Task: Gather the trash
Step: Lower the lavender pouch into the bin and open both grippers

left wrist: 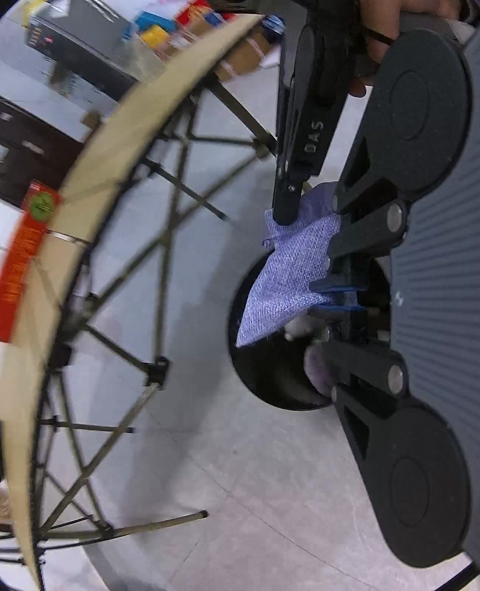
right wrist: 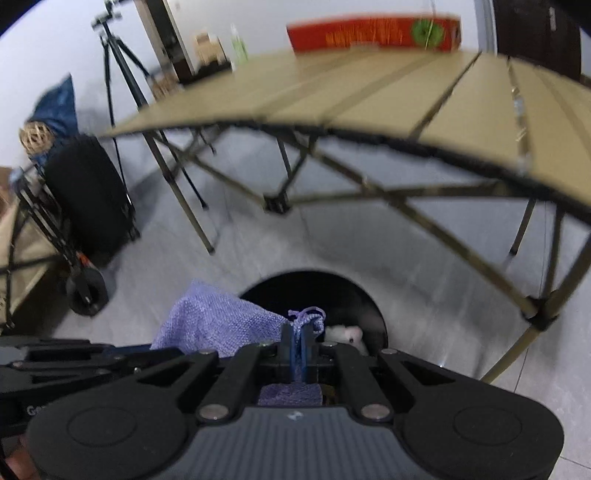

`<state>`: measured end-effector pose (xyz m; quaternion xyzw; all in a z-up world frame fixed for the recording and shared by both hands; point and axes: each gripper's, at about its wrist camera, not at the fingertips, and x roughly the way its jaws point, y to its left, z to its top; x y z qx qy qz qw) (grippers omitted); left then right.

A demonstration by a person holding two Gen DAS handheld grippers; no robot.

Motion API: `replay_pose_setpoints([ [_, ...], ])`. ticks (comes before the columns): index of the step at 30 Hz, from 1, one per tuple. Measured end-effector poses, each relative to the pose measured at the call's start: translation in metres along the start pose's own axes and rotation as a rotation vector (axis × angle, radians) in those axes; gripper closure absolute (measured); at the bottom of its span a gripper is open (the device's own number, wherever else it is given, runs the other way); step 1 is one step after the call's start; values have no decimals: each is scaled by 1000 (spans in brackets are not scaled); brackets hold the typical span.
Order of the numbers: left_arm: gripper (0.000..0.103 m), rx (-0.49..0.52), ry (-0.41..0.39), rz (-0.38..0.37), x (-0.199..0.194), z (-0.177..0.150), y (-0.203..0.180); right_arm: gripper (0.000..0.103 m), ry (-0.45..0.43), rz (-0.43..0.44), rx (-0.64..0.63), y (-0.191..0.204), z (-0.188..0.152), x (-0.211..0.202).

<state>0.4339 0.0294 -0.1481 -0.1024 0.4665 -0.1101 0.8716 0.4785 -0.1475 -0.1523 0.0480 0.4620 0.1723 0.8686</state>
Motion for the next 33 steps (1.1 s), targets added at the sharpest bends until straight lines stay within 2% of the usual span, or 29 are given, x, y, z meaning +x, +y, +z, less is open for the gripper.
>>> replay_pose_setpoints([
  [2, 93, -14, 30, 90, 21, 4, 4, 98, 60, -14, -20, -2, 2, 24],
  [3, 80, -16, 36, 128, 29, 3, 6, 92, 90, -11, -19, -4, 3, 35],
  [4, 71, -20, 53, 170, 39, 2, 9, 90, 112, -19, -12, -8, 3, 45],
  [5, 62, -25, 75, 195, 46, 1, 12, 81, 125, -30, -3, -12, 3, 55],
  [6, 61, -36, 100, 214, 52, -2, 15, 64, 133, -48, 0, -15, 3, 62],
  [7, 57, -41, 124, 217, 57, -3, 16, 56, 141, -73, 2, -20, 3, 70],
  [8, 41, -42, 138, 213, 60, -4, 17, 43, 146, -95, 10, -24, 2, 74],
  [9, 24, -45, 141, 220, 61, -4, 18, 41, 156, -110, 27, -29, 0, 77],
  [10, 20, -47, 132, 233, 61, -5, 18, 42, 170, -116, 47, -33, 0, 79],
  [13, 18, -33, 131, 237, 60, -5, 15, 34, 172, -100, 93, -36, 0, 74],
  [15, 16, -50, 136, 241, 63, -4, 15, 24, 141, -99, 78, -31, 2, 67],
  [17, 15, -42, 132, 240, 63, -4, 11, 19, 108, -113, 51, -28, 5, 61],
  [21, 13, -26, 118, 242, 62, -1, 5, 18, 89, -130, 15, -25, 8, 57],
  [28, 12, -51, 92, 235, 56, 2, 4, 18, 81, -116, 31, -25, 12, 48],
  [31, 12, -25, 43, 251, 44, 6, -1, 18, 19, -125, 1, -19, 11, 29],
  [33, 13, 21, -31, 281, 24, 5, -8, 18, -39, -143, -3, -17, 10, 6],
])
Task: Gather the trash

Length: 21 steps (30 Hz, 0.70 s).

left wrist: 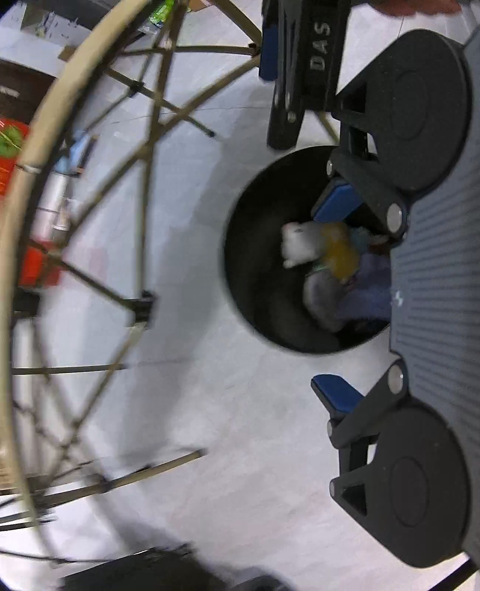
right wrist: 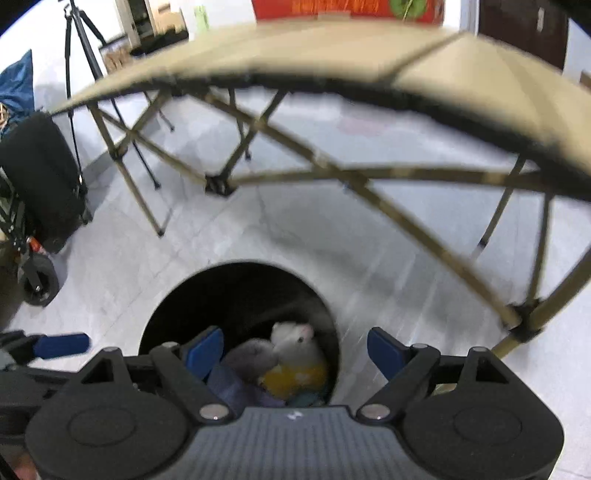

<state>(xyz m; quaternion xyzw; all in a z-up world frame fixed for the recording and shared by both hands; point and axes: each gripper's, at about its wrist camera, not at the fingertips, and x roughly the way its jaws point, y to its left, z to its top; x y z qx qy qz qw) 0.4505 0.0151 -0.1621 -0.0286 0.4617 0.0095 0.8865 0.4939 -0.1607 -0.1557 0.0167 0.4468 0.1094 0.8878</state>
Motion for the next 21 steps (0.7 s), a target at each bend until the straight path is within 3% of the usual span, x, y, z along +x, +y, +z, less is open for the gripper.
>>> replay_pose_setpoints([
  [7, 12, 8, -289, -3, -132, -16, -1, 18, -226, -14, -4, -2, -26, -115],
  [10, 4, 32, -445, -5, -206, -39, -7, 18, -369, -27, -25, 5, -42, -190],
  [12, 0, 29, -521, -19, -250, -56, -9, 11, -478, -43, -64, 18, -56, -244],
  [16, 0, 27, -616, -45, -325, -94, -10, 0, -665, -67, -110, 45, -98, -337],
  [21, 0, 34, -681, -13, -389, -130, -15, 0, -731, -54, -152, 68, -139, -396],
])
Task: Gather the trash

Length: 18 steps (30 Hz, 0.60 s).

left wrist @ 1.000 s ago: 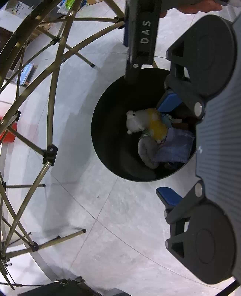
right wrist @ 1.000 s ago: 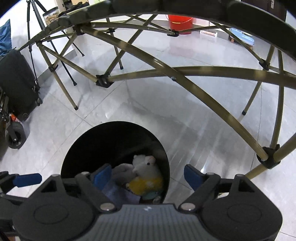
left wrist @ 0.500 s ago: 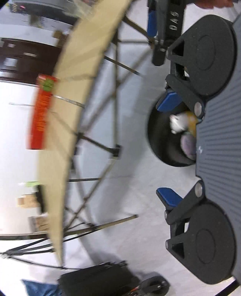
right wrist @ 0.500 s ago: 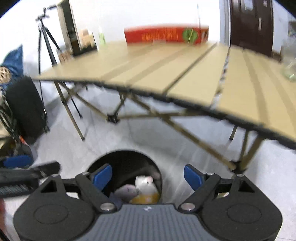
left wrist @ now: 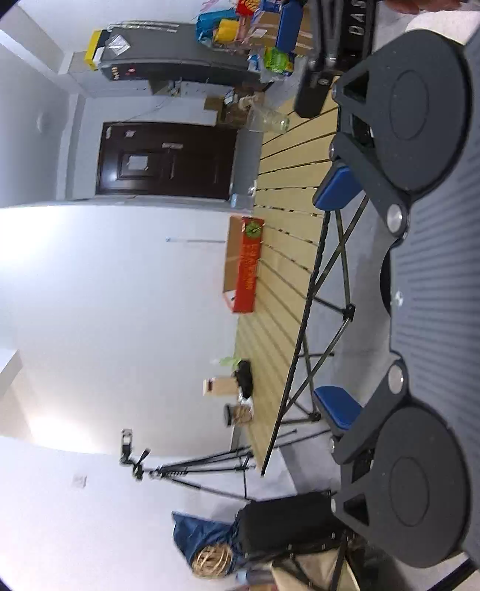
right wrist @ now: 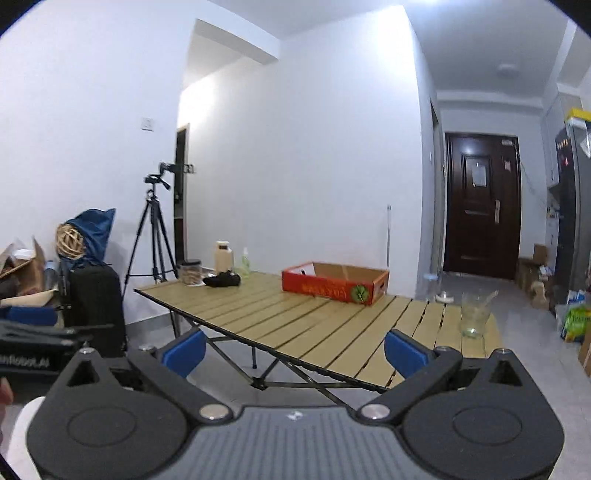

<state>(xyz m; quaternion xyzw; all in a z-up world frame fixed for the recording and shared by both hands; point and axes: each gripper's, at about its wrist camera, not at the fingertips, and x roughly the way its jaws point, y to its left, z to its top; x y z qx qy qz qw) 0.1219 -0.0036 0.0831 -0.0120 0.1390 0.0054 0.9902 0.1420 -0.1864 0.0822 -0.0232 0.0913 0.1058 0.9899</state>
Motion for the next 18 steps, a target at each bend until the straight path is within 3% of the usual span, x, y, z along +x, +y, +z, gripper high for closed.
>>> replay_pose_setpoints([
  [4, 0, -29, -11, 36, -42, -8, 6, 0, -41, 43, -8, 16, -1, -45],
  [9, 0, -22, -15, 69, -83, -20, 10, 0, -20, 79, 21, 33, -18, -95],
  [18, 0, -15, -35, 100, -123, -30, 15, 0, -37, 104, 31, 50, -26, -135],
])
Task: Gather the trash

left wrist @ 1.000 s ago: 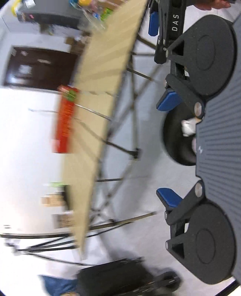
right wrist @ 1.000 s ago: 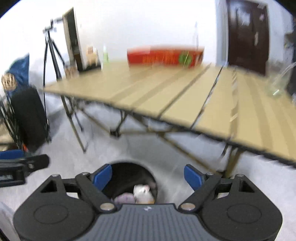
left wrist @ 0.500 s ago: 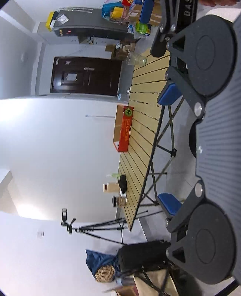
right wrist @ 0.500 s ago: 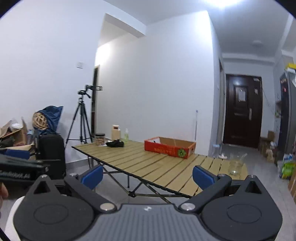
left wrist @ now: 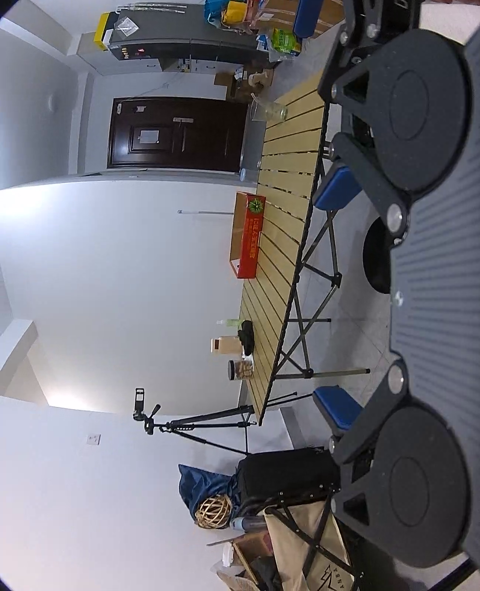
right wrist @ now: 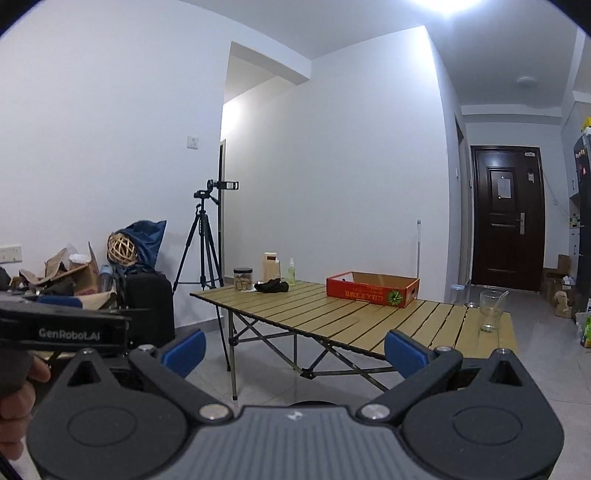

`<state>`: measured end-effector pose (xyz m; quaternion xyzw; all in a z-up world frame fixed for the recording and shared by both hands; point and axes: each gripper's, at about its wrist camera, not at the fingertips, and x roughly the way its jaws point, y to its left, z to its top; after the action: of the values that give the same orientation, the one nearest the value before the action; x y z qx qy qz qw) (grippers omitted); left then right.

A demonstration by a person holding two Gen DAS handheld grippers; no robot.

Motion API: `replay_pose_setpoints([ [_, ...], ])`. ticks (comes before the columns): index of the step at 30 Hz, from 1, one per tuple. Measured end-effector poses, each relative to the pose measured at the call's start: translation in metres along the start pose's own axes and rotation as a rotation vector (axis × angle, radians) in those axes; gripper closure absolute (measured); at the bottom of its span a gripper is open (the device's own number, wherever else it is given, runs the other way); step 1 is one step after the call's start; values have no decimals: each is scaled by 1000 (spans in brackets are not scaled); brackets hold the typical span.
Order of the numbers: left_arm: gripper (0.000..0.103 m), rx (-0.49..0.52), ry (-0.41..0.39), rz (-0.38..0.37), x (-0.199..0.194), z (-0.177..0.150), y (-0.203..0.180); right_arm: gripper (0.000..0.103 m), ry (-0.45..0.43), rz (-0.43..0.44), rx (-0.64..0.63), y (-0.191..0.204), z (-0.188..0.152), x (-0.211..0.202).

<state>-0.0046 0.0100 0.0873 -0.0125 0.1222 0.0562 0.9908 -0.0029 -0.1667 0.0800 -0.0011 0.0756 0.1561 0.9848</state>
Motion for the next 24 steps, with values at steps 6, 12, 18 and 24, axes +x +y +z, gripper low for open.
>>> replay_pose_setpoints([
  [6, 0, -1, -2, 12, -8, -2, 5, 0, 2, -8, 18, 4, -3, -3],
  [12, 0, -2, 10, 21, -12, -5, 5, 0, 21, -8, 10, 7, -6, 0],
  [18, 0, -1, 18, 22, -13, -8, 8, 0, 26, -6, 10, 10, -10, -2],
  [24, 0, 0, 18, 24, -12, -8, 8, 0, 23, -6, 13, 9, -8, -1],
])
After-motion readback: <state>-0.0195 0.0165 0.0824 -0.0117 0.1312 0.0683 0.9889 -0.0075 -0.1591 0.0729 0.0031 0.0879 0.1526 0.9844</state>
